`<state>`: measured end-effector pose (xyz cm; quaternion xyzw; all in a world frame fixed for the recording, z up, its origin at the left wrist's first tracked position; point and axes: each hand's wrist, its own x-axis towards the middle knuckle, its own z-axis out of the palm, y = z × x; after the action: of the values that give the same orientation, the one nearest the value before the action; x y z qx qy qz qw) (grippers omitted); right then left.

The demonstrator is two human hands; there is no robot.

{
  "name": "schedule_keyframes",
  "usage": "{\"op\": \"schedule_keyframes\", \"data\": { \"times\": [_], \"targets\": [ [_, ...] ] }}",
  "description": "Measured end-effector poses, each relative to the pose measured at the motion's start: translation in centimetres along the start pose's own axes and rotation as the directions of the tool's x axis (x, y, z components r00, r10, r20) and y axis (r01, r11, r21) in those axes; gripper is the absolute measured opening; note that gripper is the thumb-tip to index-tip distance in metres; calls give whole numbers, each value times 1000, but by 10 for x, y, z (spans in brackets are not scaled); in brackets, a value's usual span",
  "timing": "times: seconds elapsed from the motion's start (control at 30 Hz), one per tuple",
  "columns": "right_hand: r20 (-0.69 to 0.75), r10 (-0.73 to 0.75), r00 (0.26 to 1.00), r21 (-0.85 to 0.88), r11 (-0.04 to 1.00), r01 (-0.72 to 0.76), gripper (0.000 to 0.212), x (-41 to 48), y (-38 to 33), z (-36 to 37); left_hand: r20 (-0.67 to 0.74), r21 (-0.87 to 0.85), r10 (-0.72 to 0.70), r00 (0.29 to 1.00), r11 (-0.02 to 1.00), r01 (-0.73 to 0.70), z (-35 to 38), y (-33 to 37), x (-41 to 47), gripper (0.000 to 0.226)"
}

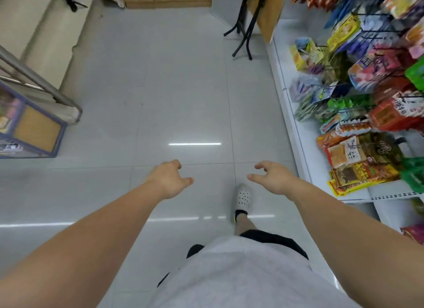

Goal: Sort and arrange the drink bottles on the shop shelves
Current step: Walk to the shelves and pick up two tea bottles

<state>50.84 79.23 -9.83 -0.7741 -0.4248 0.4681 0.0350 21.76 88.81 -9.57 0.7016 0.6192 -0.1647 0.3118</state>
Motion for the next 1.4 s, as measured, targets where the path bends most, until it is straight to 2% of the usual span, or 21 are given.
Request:
{"op": "schedule_keyframes", "data": {
  "times": [0.13, 0.27, 0.47, 0.63, 0.73, 1.03, 1.2, 1.4],
  "targets": [
    [2, -16, 1000, 42, 999, 16, 61, 83, -27, -54, -4, -84, -63, 998, 994, 63, -47, 28, 83, 73],
    [59, -34, 998, -12, 999, 35, 62, 154, -63, -121, -1, -189, -132, 991, 973, 129, -102, 62, 151, 71],
    [81, -64, 995, -57, 996, 69, 63, 252, -136, -206, -46, -279, -147, 988, 952, 128, -182, 98, 243, 71],
    [98, -65, 993, -63, 996, 71, 62, 341, -208, -245, -75, -307, -154, 985, 943, 124, -246, 89, 336, 72],
    [57, -56, 997, -51, 997, 59, 61, 398, -259, -264, -88, -327, -157, 984, 937, 120, -293, 74, 402, 70],
    [-40, -23, 999, 8, 1000, 23, 60, 524, -423, -336, -64, -337, -116, 991, 937, 88, -475, 35, 571, 67],
    [-55, -8, 998, 54, 998, 11, 61, 597, -478, -379, -70, -294, -88, 994, 954, 64, -549, 54, 665, 66],
    [-50, 23, 998, 133, 991, -17, 62, 709, -509, -456, -30, -310, -86, 996, 948, 73, -610, 106, 781, 65]
  ]
}}
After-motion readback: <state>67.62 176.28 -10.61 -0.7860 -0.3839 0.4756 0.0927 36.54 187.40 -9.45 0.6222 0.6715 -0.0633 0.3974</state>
